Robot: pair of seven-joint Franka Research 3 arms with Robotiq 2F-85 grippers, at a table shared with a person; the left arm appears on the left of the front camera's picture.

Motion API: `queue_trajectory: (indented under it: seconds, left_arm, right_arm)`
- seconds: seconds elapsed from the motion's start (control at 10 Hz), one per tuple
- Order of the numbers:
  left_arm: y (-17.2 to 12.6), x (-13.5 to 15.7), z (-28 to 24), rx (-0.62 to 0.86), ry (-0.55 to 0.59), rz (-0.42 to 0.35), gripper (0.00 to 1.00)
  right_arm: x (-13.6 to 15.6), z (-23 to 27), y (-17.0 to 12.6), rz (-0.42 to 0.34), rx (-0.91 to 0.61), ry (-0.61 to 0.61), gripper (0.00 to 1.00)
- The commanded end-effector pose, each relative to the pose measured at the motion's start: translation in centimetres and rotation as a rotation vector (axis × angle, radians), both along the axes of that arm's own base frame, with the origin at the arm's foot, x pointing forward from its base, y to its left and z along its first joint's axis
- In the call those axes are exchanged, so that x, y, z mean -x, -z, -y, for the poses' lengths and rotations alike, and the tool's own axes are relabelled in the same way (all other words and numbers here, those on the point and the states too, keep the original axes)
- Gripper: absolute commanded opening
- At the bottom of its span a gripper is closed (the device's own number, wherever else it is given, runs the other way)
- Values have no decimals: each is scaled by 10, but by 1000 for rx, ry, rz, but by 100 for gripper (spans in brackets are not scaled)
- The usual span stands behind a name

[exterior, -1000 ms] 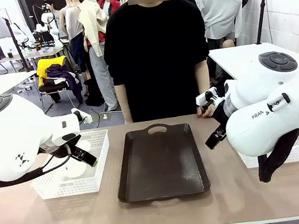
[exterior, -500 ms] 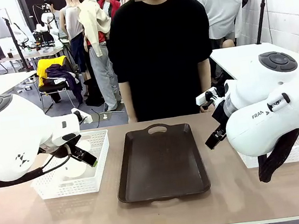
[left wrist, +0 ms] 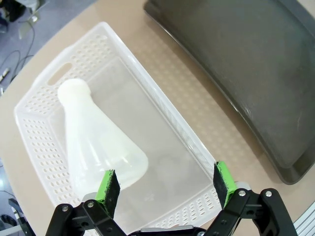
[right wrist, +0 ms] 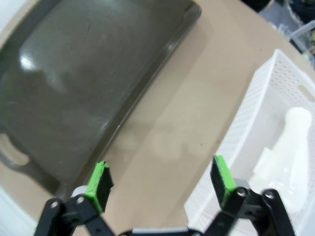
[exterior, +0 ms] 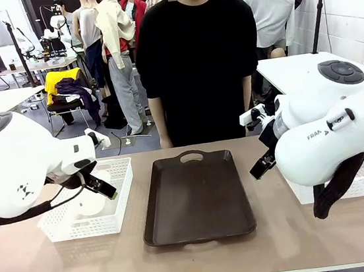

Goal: Prepare the laboratory tools.
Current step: Pick up the Big flask that the person points to.

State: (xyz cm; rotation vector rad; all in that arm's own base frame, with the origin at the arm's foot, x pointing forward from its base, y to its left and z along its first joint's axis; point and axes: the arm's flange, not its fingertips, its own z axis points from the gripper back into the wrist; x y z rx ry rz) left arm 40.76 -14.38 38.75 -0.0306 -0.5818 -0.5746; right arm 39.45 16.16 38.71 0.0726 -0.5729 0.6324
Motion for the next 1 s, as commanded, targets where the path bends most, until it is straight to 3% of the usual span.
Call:
queue_trajectory:
  seconds: [0.0,0.3,0.6,0.9]
  left_arm:
    - [-34,-8,-26,127,-6,-15,100]
    - [-68,-22,-64,479,32,-157,100]
    - [-78,-37,-107,803,63,-297,100]
    - [-71,-42,-131,966,101,-389,100]
  right_arm:
    - [-6,41,-35,-70,-126,-24,100]
    - [-18,100,-57,-230,-357,-75,100]
    - [-30,161,-59,-395,-608,-142,100]
    - [-55,203,-53,-514,-888,-229,100]
